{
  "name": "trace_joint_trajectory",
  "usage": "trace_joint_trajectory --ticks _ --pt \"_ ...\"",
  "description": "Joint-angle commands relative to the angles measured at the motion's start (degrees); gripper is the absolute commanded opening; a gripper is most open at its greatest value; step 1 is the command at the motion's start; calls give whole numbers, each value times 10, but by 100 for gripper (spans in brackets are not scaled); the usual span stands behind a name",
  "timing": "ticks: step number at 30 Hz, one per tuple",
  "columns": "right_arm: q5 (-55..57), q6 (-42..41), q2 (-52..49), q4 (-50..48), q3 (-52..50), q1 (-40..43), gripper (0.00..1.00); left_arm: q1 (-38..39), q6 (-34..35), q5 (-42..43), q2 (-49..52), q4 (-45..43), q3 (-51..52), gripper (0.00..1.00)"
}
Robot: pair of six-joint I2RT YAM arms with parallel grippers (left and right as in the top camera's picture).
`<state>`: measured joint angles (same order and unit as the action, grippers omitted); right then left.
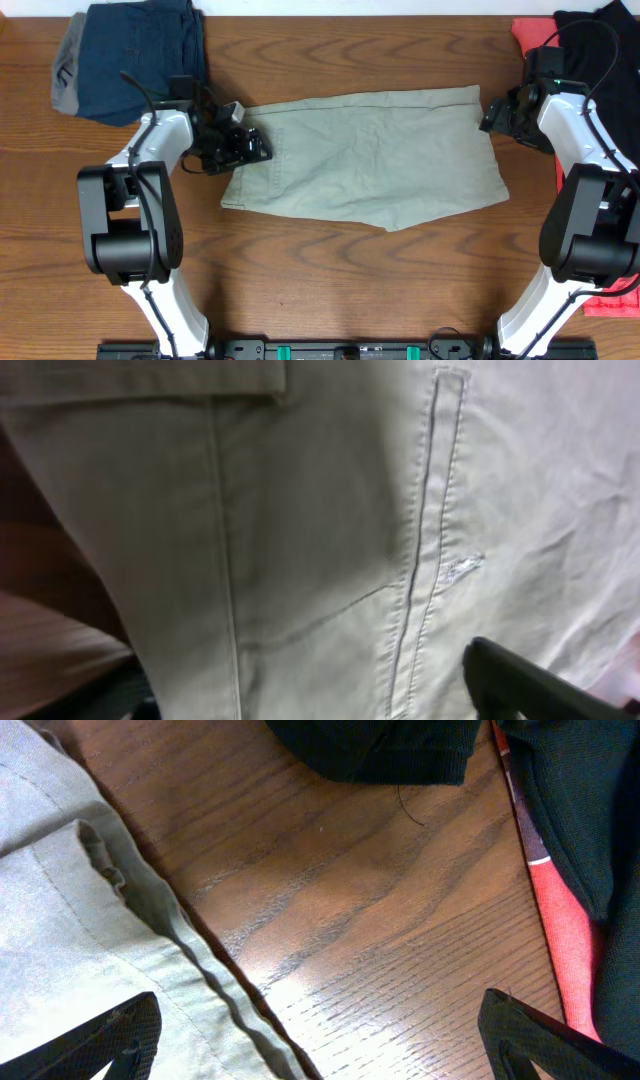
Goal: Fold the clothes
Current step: 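Pull the shorts' left edge leftward with the left gripper to flatten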
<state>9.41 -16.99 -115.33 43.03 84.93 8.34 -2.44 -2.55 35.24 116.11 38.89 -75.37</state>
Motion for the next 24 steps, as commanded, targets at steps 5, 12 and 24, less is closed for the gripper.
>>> trace_joint_trajectory --ticks 5,12,24 --pt "0 -8 18 0 0 -5 99 8 -4 -13 19 9 25 26" --pt "0 -8 18 0 0 -5 99 7 9 -97 17 62 16 6" --pt "0 -8 18 0 0 -5 99 -37 72 -231 -84 177 -28 6"
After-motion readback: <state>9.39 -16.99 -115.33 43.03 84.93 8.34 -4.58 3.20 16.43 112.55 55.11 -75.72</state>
